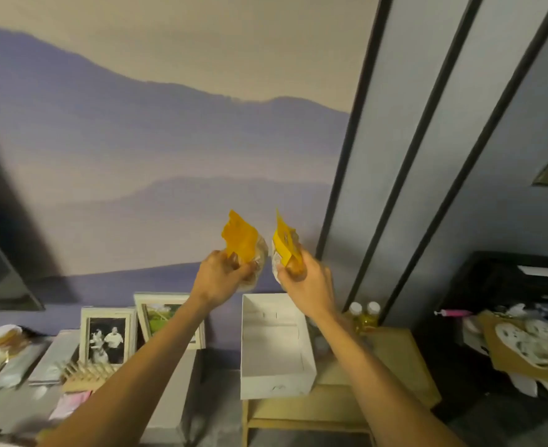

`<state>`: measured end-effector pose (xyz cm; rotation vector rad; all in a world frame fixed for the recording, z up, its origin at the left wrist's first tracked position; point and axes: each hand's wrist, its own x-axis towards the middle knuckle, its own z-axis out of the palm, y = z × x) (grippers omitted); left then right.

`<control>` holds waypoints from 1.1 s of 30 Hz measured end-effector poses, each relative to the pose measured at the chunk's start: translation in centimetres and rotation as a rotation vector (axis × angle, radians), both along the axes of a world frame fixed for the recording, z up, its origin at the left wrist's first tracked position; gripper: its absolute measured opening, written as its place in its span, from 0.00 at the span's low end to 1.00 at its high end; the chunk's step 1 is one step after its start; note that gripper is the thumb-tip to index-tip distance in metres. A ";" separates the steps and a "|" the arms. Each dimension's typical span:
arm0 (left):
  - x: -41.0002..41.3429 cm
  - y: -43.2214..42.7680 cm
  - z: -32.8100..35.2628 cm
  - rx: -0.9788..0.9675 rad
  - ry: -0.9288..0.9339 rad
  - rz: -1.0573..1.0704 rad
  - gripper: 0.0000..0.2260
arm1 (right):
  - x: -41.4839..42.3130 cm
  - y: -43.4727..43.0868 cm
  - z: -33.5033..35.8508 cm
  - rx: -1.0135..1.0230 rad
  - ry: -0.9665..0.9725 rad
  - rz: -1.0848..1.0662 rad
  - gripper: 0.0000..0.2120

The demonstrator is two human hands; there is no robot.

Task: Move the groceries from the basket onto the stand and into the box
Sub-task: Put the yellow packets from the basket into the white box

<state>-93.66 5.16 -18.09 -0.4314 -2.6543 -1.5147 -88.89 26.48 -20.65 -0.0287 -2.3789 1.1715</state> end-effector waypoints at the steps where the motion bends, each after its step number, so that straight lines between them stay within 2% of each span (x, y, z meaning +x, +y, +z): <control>1: -1.1 0.6 -0.7 -0.010 -0.013 -0.003 0.13 | -0.8 0.4 -0.9 -0.002 -0.014 -0.016 0.19; 4: -4.3 2.1 -3.6 -0.036 -0.013 0.014 0.20 | -3.4 1.2 -3.6 0.005 -0.069 -0.030 0.20; 9: -8.1 4.9 -10.4 -0.056 -0.076 0.020 0.18 | -6.9 2.1 -9.1 -0.077 -0.110 -0.031 0.18; 13: -8.6 7.3 -16.6 -0.040 -0.207 0.040 0.12 | -8.3 3.0 -14.9 -0.109 -0.121 -0.052 0.29; 16: -8.4 9.2 -22.0 0.017 -0.297 0.137 0.17 | -9.2 3.4 -20.5 -0.120 -0.144 -0.029 0.33; 19: -8.5 11.1 -27.2 0.046 -0.310 0.224 0.12 | -9.8 4.0 -27.2 -0.117 -0.141 -0.024 0.33; 21: -9.0 11.9 -31.1 0.047 -0.306 0.246 0.12 | -10.5 4.3 -30.9 -0.141 -0.142 -0.039 0.31; 25: -9.8 12.8 -36.3 0.017 -0.205 0.210 0.08 | -11.5 4.9 -34.5 -0.271 -0.198 -0.017 0.27; 28: -10.7 13.1 -41.1 0.094 -0.195 0.257 0.14 | -12.5 5.5 -37.4 -0.325 -0.235 0.034 0.26; 30: -11.0 13.4 -43.0 0.169 -0.244 0.281 0.13 | -13.0 5.4 -39.0 -0.342 -0.270 0.038 0.27; 33: -10.7 13.4 -45.1 0.206 -0.278 0.318 0.16 | -13.3 5.1 -40.9 -0.286 -0.322 0.000 0.30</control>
